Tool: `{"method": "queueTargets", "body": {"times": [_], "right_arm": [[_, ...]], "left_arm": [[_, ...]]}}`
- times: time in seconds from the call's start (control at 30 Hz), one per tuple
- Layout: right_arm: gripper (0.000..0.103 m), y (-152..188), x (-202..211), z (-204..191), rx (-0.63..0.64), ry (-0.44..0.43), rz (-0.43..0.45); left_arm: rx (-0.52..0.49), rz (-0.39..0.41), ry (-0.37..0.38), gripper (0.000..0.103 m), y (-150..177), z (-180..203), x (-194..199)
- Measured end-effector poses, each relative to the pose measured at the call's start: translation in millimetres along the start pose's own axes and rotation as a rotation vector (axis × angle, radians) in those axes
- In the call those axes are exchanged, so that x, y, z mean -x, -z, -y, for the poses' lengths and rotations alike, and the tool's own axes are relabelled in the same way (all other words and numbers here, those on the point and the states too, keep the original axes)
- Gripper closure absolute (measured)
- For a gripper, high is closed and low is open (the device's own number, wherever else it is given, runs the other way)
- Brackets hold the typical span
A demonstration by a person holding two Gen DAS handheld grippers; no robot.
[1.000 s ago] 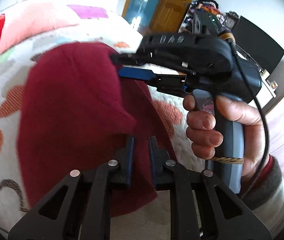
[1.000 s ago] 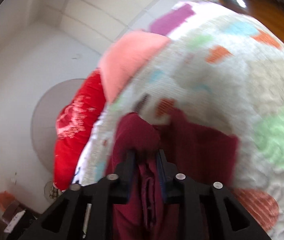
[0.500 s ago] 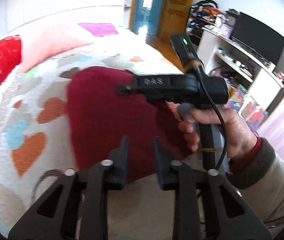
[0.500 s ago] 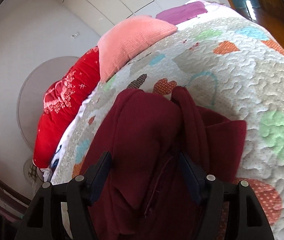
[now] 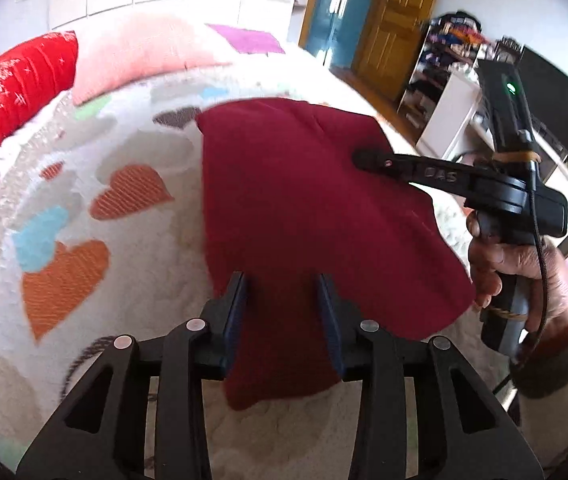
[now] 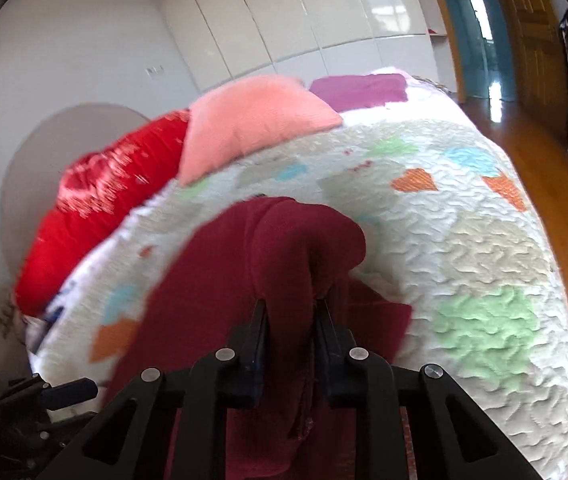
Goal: Fold small clothes
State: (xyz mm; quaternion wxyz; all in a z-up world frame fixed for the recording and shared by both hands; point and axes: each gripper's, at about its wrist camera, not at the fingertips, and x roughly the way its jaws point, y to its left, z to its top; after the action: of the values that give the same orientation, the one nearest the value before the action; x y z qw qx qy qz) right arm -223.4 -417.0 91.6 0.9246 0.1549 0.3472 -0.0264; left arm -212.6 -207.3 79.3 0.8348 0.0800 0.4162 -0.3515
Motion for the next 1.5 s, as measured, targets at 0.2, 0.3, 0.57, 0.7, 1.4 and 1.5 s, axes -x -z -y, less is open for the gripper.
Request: {"method": "queueTargets", "body": {"times": [0.2, 0.3, 0.57, 0.7, 1.4, 1.5], "right_arm": [[0.063, 9, -4, 3, 0.037, 0.106, -0.053], [0.063, 3, 29, -10, 0.058, 0.082, 0.009], [0.067, 56, 15, -46, 0.210, 0.112, -0.097], [0.066, 76, 19, -45, 0.226, 0.135, -0.039], [0.064, 22, 17, -33, 0.058, 0.154, 0.010], [0.064, 24, 4, -20, 0.033, 0.193, -0.020]], "left_arm": [[-0.021, -0.009, -0.016, 0.057, 3, 3, -7], [-0.014, -0.010, -0.011, 0.057, 4, 1, -8], [-0.002, -0.008, -0.025, 0.053, 8, 0, -10], [-0.008, -0.009, -0.051, 0.051, 10, 3, -11], [0.013, 0.058, -0.133, 0.047, -29, -14, -17], [0.032, 0.045, -0.121, 0.041, -31, -16, -27]]}}
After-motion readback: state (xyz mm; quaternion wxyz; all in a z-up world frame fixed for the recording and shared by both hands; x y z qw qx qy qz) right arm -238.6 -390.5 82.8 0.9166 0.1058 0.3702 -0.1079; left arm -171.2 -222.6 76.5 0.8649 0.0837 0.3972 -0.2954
